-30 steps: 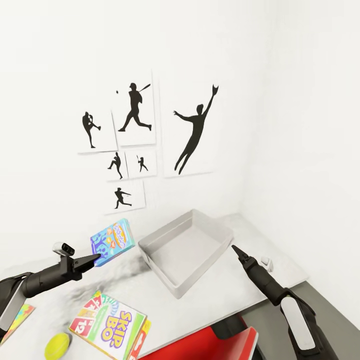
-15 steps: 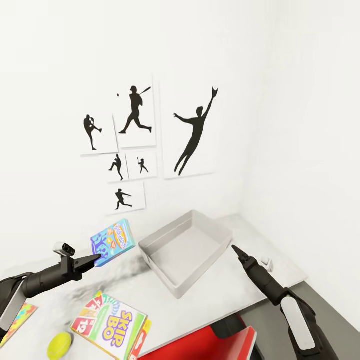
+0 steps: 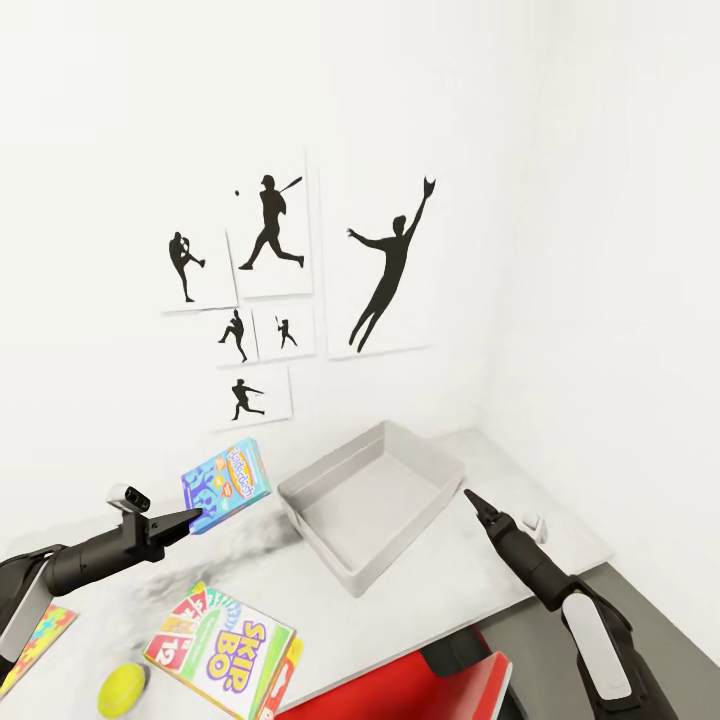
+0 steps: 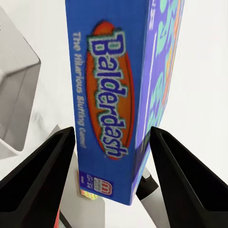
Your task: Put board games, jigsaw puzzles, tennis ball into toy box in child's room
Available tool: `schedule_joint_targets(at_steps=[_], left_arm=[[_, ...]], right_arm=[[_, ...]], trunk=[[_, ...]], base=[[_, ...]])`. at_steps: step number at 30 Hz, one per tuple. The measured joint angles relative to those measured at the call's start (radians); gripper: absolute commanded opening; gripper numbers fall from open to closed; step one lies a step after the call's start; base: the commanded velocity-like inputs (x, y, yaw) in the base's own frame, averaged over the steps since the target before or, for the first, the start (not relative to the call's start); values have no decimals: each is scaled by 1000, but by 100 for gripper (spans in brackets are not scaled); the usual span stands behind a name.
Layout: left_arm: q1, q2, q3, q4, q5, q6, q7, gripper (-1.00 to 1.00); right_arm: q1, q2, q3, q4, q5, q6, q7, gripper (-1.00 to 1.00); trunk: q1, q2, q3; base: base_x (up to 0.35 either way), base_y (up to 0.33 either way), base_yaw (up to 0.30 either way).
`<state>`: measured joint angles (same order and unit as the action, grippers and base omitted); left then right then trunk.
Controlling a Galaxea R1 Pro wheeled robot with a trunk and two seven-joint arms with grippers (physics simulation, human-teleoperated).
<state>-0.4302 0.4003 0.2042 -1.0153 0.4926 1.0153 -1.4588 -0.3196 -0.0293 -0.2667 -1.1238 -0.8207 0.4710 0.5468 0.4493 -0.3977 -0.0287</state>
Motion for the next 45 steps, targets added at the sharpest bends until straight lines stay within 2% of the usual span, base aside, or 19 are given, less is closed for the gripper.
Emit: schedule_joint_targets(at_steps=[19,23,24,27,28,29,30,31,32,35,37,38,39,41,45], left_arm=[[0,3,-1,0,-2,9,10,-100],[-2,-1,-2,-1,-12,4,35,-100],[-8,-6,-4,-2,-19,3,62,-100],[-67,-45,-8,-2,-17,12,175,-100],[-104,-64,-9,4,-23,11,228,-100],[-125,-75,-10,6,-13,19,256,-100],[-161,-95,-12,15,-22,15,309,-100],[-179,-106,-13,20,-11,22,336,-100],[-208,-129,-19,35,-20,18,383,-100],[-276,-175,-37,82,-12,23,480,-100],[-353,-206,-61,149,-20,18,577,-100],[-373,-212,-67,168,-10,21,602,-100],[-407,-224,-77,205,-19,15,648,-100],[-438,-238,-83,239,-10,17,693,-100],[-513,-298,-93,300,-12,13,824,-100]], right_arm=[[0,0,3,-5,8,1,-12,100],[0,-1,4,-51,11,8,-27,100],[0,-1,3,-79,11,10,-43,100],[0,-5,2,-146,10,16,-106,100],[0,-6,2,-164,9,17,-132,100],[0,-6,2,-171,9,18,-143,100],[0,-7,2,-181,7,19,-160,100],[0,-8,2,-184,6,19,-166,100],[0,-9,2,-189,3,20,-175,100],[0,-12,2,-195,0,34,-184,100],[0,-12,0,-197,-2,64,-187,100],[0,-12,-1,-197,-2,71,-188,100],[0,-12,-2,-197,-3,82,-188,100],[0,-12,-4,-198,-4,89,-188,100],[0,-12,-5,-198,-5,100,-189,100]], trunk=[[0,0,0],[0,0,0],[0,0,0],[0,0,0],[0,0,0],[0,0,0],[0,0,0],[0,0,0],[0,0,0],[0,0,0],[0,0,0],[0,0,0],[0,0,0],[0,0,0],[0,0,0]], base=[[0,0,0],[0,0,0],[0,0,0],[0,0,0],[0,0,0],[0,0,0],[0,0,0],[0,0,0],[0,0,0],[0,0,0],[0,0,0],[0,0,0],[0,0,0],[0,0,0],[0,0,0]])
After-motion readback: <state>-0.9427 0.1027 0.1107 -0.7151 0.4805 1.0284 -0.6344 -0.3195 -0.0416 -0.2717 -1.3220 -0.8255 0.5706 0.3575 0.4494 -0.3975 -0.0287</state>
